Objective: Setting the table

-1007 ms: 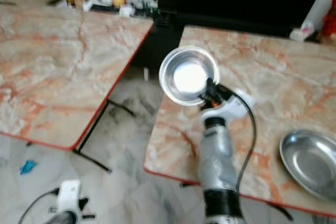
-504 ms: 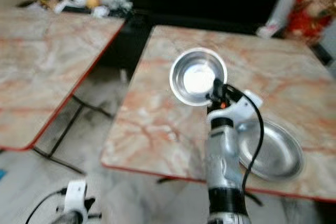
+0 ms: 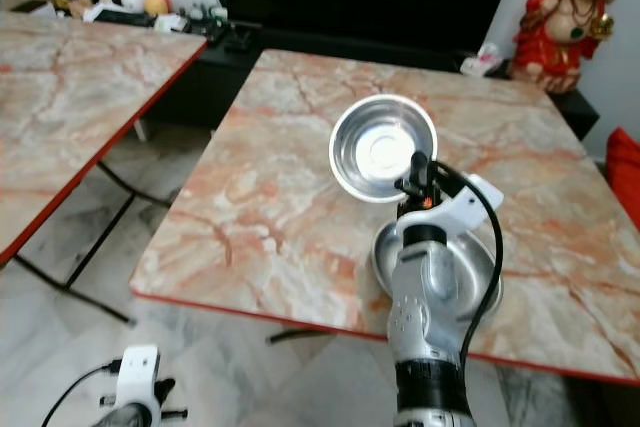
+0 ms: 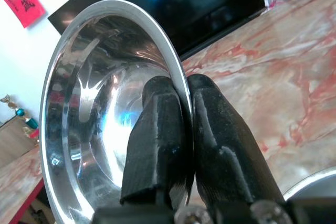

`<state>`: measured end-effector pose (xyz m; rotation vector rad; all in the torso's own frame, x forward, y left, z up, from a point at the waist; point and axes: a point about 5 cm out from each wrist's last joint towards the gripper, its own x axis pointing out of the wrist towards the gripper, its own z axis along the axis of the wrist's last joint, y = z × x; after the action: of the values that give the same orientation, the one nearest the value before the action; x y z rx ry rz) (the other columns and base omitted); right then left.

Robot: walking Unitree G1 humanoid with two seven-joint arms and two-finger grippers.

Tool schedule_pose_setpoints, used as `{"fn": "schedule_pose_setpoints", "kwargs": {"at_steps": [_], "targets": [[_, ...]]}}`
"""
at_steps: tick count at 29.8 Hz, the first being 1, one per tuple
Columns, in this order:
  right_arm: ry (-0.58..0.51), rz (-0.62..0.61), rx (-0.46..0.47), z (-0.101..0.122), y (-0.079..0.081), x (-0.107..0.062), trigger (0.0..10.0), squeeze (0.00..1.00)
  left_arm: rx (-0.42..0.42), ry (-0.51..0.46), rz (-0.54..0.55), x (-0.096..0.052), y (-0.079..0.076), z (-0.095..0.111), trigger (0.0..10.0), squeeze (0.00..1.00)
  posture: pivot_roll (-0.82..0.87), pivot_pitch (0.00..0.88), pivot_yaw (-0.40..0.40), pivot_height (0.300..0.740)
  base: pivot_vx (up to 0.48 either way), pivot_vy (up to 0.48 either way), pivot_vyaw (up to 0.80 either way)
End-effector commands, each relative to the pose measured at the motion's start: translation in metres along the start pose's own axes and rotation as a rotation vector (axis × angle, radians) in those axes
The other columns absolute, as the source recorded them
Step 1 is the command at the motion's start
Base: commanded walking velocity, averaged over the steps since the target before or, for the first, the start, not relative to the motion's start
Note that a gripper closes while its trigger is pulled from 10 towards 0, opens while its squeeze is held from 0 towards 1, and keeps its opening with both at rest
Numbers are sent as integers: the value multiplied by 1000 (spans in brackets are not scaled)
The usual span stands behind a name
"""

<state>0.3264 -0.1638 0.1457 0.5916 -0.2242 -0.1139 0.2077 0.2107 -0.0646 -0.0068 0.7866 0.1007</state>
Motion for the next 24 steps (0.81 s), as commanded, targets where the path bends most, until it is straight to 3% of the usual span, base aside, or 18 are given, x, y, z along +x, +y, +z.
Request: {"fn": "schedule_pose_setpoints", "kwargs": {"at_steps": [1, 9, 14, 19, 22, 24], "targets": [[-55, -41, -23, 16, -6, 0, 10000, 0, -2, 18, 7, -1, 3, -3, 10000, 0, 81, 29, -74, 740, 0, 0, 0], [-110, -197, -70, 37, -29, -16, 10000, 0, 6, 29, 7, -2, 7, -6, 10000, 0, 69, 32, -67, 740, 0, 0, 0], [-144, -290, -107, 46, -44, -25, 10000, 0, 71, 50, -9, -4, 12, -10, 10000, 0, 61, 25, -62, 740, 0, 0, 0], [-152, -377, -192, 59, -66, -31, 10000, 0, 77, 58, -3, -4, 13, -11, 10000, 0, 75, 15, -67, 740, 0, 0, 0], [-149, -440, -189, 67, -73, -33, 10000, 0, 78, 58, -3, -4, 14, -10, 10000, 0, 58, 14, -61, 740, 0, 0, 0], [-118, -432, -136, 64, -69, -34, 10000, 0, 84, 60, -6, -4, 14, -10, 10000, 0, 55, 13, -60, 740, 0, 0, 0]]}}
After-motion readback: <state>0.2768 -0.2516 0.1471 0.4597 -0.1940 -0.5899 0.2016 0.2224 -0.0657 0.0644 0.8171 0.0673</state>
